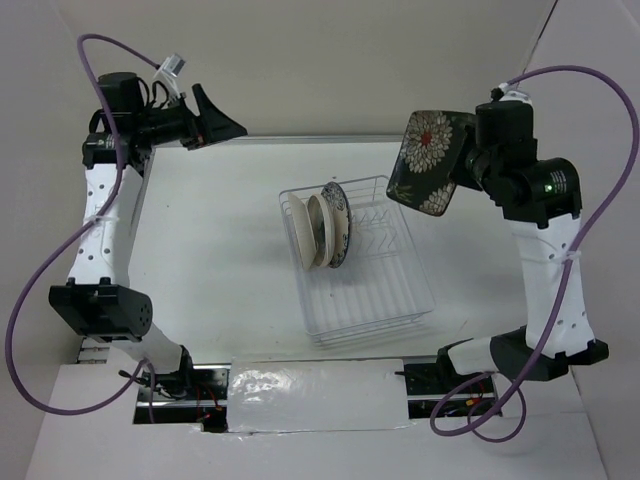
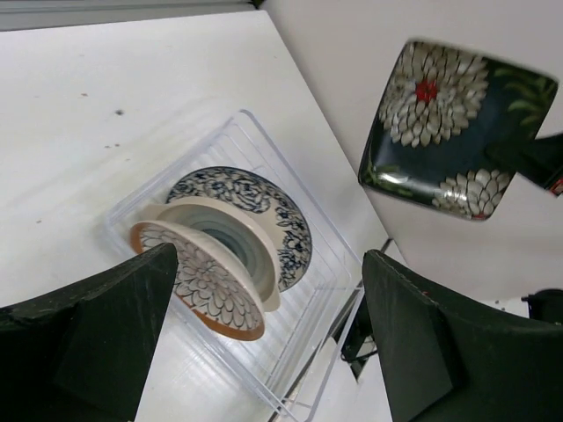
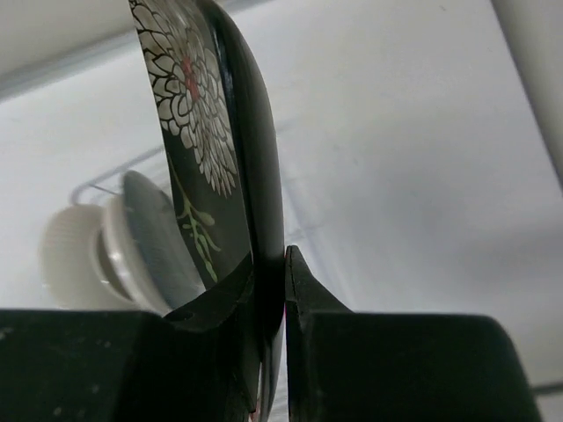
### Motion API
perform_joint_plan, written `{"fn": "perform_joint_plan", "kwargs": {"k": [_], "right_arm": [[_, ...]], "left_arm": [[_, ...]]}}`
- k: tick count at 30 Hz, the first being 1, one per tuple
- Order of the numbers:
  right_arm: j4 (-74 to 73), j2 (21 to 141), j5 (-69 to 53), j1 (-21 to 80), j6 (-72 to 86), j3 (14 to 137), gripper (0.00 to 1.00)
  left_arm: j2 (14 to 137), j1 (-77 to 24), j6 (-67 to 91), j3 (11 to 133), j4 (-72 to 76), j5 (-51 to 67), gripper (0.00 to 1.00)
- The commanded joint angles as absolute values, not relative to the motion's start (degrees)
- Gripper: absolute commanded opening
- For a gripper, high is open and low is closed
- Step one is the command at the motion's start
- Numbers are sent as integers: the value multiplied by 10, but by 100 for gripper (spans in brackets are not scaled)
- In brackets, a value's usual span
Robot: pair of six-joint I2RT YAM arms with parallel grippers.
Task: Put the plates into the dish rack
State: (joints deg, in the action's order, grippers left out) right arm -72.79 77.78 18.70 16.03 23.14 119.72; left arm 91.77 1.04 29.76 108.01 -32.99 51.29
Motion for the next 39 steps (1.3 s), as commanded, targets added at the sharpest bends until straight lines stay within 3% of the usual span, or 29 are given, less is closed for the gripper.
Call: {"fn": "perform_joint_plan", "kwargs": {"k": [1,15,22,39], "right_arm": [[-727,773,267,179,216,1183,0],[-772,898,323,322,176,1249,0],[-776,947,359,335,180,1255,0],[-738,968,314,350,174,1194,0]], "left_arm": [[903,43,288,1064,-327,534,98],[920,54,274,1068,-333,562,97],[925,55,273,1072,-338,559,97],[918,54,274,1069,-342,548,97]]}}
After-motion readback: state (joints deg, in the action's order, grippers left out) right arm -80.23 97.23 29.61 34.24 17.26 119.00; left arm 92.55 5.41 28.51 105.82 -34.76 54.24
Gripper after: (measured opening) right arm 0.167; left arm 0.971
